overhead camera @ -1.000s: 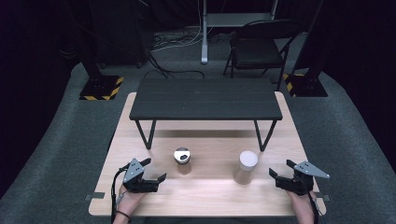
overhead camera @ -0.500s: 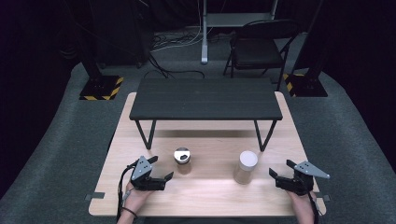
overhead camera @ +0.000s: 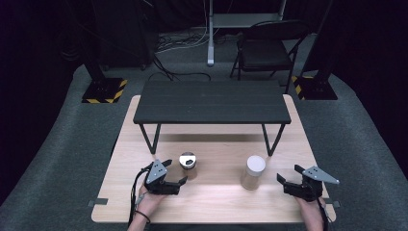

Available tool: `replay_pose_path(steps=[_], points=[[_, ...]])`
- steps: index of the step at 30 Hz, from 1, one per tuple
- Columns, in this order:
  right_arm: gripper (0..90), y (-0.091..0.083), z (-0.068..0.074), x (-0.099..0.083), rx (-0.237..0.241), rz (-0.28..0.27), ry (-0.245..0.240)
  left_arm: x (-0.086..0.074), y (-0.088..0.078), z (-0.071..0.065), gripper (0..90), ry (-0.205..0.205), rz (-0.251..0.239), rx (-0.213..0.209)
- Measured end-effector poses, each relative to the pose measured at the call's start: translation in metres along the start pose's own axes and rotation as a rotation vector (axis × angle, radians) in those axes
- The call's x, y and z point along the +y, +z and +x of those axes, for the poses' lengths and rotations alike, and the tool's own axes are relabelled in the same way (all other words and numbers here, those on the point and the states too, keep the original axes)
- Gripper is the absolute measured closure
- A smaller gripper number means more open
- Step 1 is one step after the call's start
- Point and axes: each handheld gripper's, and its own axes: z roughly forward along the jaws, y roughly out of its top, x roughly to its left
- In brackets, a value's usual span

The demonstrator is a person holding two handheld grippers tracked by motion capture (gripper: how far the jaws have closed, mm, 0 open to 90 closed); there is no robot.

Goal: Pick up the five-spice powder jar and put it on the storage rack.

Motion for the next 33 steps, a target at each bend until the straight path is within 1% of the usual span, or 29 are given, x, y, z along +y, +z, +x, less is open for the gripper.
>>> replay_pose_path(steps=[2, 4, 11, 13, 16, 18, 20, 21, 23, 24, 25, 26, 33], points=[[11.8, 0.0, 0.0, 0.0, 0.0, -0.004, -0.004, 0.003, 0.005, -0.001, 9.2, 0.005, 0.01, -0.007], [11.8, 0.0, 0.0, -0.001, 0.0, -0.005, -0.005, 0.005, 0.01, -0.004, 9.2, 0.011, 0.01, -0.007], [11.8, 0.0, 0.0, -0.001, 0.002, -0.005, -0.006, 0.01, 0.025, -0.01, 10.3, -0.006, 0.012, -0.001], [11.8, 0.0, 0.0, -0.001, 0.003, -0.007, -0.007, 0.012, 0.031, -0.012, 10.8, 0.002, 0.025, 0.004], [11.8, 0.0, 0.0, -0.001, 0.003, -0.007, -0.007, 0.014, 0.037, -0.013, 12.0, -0.001, 0.028, 0.002], [11.8, 0.0, 0.0, -0.001, 0.003, -0.007, -0.007, 0.015, 0.04, -0.015, 13.0, 0.001, 0.033, 0.007], [11.8, 0.0, 0.0, -0.001, 0.003, -0.007, -0.007, 0.017, 0.043, -0.017, 15.4, 0.001, 0.044, 0.021], [11.8, 0.0, 0.0, -0.001, 0.003, -0.008, -0.007, 0.017, 0.044, -0.018, 17.3, 0.004, 0.042, 0.03], [11.8, -0.001, 0.0, -0.001, 0.002, -0.008, -0.007, 0.015, 0.044, -0.017, 24.2, 0.001, 0.027, 0.023], [11.8, -0.001, 0.0, -0.001, 0.002, -0.007, -0.006, 0.014, 0.044, -0.018, 27.3, 0.0, 0.02, 0.028], [11.8, 0.0, 0.0, -0.001, 0.002, -0.007, -0.007, 0.014, 0.045, -0.017, 29.5, -0.008, 0.016, 0.024], [11.8, 0.0, 0.0, -0.001, 0.002, -0.008, -0.007, 0.014, 0.045, -0.016, 29.9, -0.015, 0.015, 0.024], [11.8, 0.0, 0.0, -0.001, 0.002, -0.008, -0.007, 0.017, 0.043, -0.017, 30.3, -0.024, 0.029, 0.024]])
